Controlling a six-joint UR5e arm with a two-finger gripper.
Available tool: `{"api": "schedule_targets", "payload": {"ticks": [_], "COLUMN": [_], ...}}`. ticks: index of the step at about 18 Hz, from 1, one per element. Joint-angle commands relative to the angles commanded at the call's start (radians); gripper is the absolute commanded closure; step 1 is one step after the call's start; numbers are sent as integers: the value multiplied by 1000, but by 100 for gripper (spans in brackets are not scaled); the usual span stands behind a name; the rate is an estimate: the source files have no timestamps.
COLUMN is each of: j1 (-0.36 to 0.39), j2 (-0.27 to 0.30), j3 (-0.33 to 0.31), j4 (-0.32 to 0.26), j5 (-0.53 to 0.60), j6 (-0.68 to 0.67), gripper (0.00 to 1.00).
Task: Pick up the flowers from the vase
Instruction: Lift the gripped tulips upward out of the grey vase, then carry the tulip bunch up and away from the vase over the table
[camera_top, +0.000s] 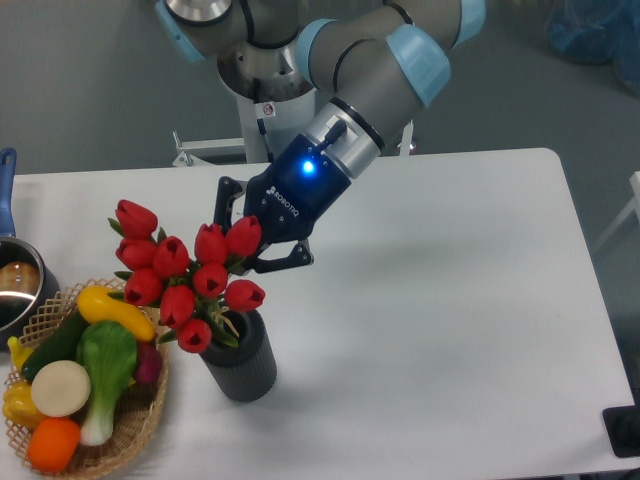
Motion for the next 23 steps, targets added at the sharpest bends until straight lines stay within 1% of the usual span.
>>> {"api": "schedule_targets", "payload": {"ticks": [2,6,10,14,16,20,23], "j1": [-3,0,5,6,8,35,73], "j2": [0,0,5,26,28,40,49], "j3": [25,38,38,35,35,38,43], "j4": [0,0,0,-2,-2,-2,0], "j5": [0,0,0,2,3,3,11], "j6": [-23,-48,-51,-71,-74,-74,-57], "gripper": [100,100,100,100,100,100,100]}}
